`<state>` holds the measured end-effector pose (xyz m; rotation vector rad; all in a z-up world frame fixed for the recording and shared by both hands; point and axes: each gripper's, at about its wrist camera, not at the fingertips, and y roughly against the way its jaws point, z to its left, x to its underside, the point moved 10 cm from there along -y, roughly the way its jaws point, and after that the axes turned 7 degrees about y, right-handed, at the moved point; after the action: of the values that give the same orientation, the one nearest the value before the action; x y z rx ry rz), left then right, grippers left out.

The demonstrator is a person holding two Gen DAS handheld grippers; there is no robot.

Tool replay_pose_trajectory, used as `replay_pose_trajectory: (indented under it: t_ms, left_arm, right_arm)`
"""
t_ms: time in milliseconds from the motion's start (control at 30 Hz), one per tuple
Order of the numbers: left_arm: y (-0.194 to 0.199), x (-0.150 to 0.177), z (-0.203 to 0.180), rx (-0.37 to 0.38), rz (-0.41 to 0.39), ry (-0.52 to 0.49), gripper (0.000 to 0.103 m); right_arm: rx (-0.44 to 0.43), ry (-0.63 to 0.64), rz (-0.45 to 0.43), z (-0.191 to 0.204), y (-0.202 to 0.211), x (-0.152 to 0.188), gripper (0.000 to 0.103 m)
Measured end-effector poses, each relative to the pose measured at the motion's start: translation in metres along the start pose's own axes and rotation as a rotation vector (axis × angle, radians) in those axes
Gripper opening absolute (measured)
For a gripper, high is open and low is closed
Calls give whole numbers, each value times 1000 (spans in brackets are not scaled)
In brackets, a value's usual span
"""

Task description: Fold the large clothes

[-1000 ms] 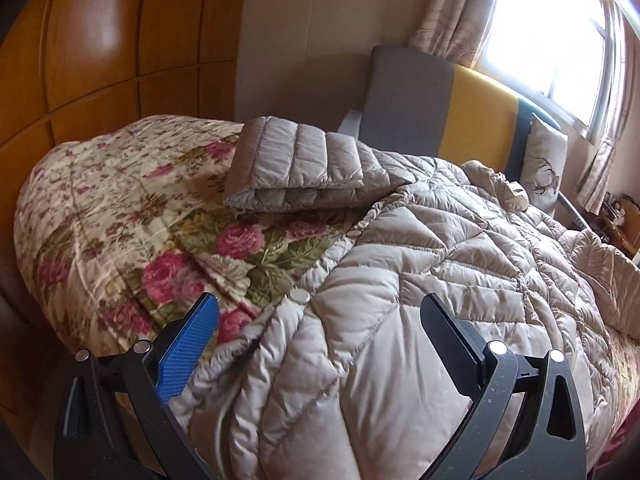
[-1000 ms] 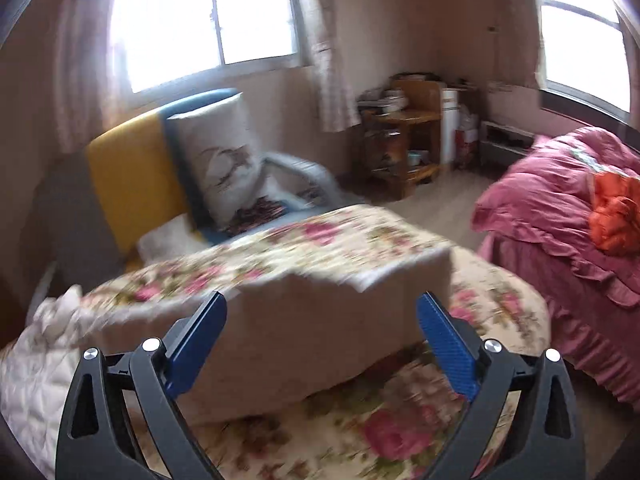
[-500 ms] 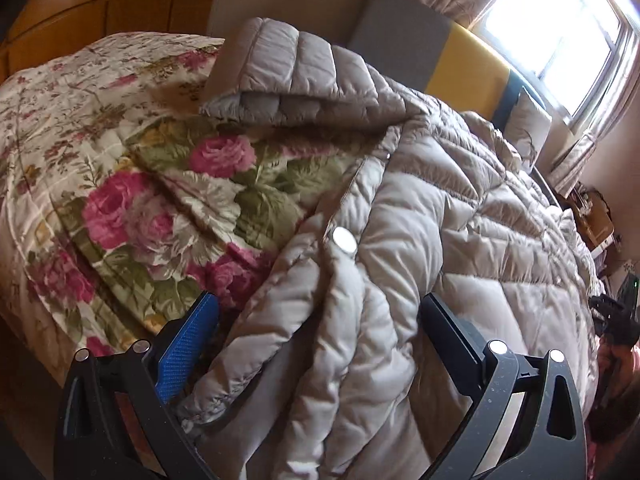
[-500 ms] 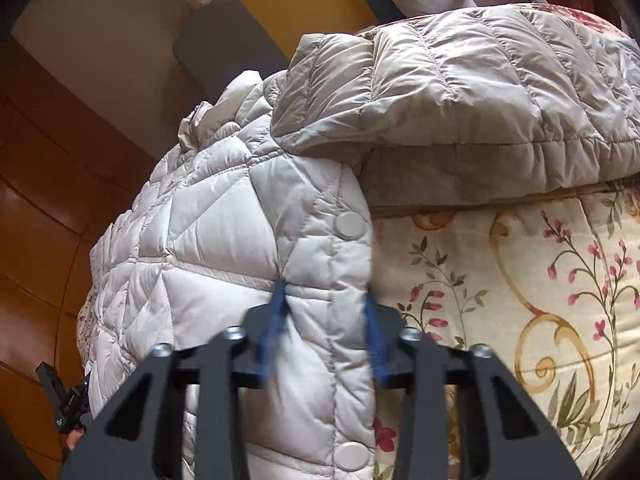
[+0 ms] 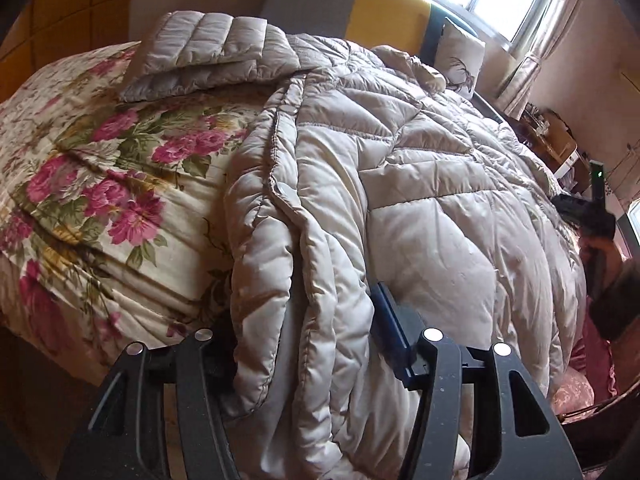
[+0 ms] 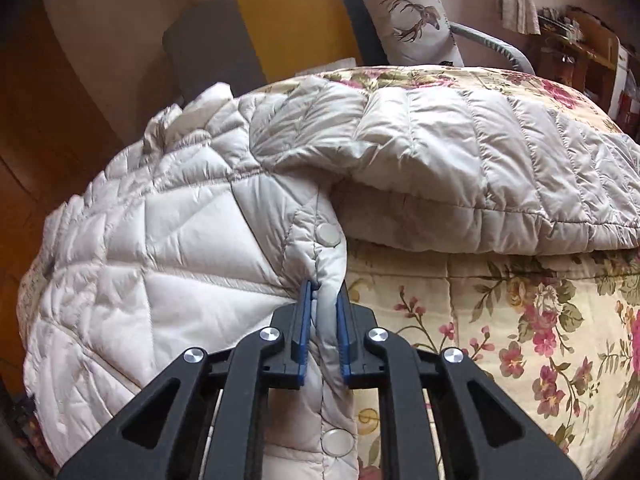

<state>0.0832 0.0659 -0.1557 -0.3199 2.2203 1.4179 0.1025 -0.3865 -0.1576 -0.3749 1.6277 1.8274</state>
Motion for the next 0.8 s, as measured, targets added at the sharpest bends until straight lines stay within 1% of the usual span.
replay_pose_trajectory:
  t_ms: [33,67,100,133,200,233,267,333,367,400,467,500,533,600,667,700,733,800]
  left_arm:
    - [5,-4,4,11,-5,16,69]
    - [11,-10,9,32,-16,41,81]
    - [14,-15,11,43,-31,56,90]
    - [22,-24,16,52,-62,78,92]
    - [36,-46,28,33,-126,99,92]
    - [39,-55,31,12,-154,99,93]
    - [42,-67,37,-20,-184,95,95]
    - [45,-90,43,-81,-234,82,96]
    - [42,-106,46,-107,-257,73,96]
    - [40,-119,48,-134,-282,57,96]
    - [25,-150,46,-199,-323,-28,99]
    - [17,-159,44,-235,-337,-68,99]
    - [5,-174,45,-298,-353,-135,99]
    - [-15,-190,40,-329,-334,-190,99]
    - [-38,-205,33,-315,-305,-217,99]
    - [-49,-212,31,-319,-295,-230,99]
    - [-57,-218,32,-334,-291,-235,99]
    - [-69,-228,35,-362,-292,-245,99]
  right_arm:
    - [7,26,-1,3,1,1,22]
    - [30,54,-4,6,5,1,42]
    - [59,80,-17,10,10,-4,52]
    - [80,108,-55,16,18,-11,61]
    - [103,158,-129,27,35,-23,69]
    - [121,180,-156,35,40,-31,84]
    - [135,196,-178,42,40,-39,91]
    - [117,228,-203,61,35,-52,92]
    - [108,234,-195,69,26,-61,96]
    - [99,228,-189,75,17,-65,96]
    - [45,186,-184,85,-2,-70,96]
    - [19,165,-179,86,-7,-69,96]
    - [4,143,-165,86,-16,-67,96]
    - [18,107,-115,82,-38,-56,97]
    - [23,86,-71,78,-55,-43,98]
    - [23,87,-70,77,-57,-40,98]
    - [23,92,-73,78,-57,-41,100]
    - [30,101,-69,79,-58,-40,101]
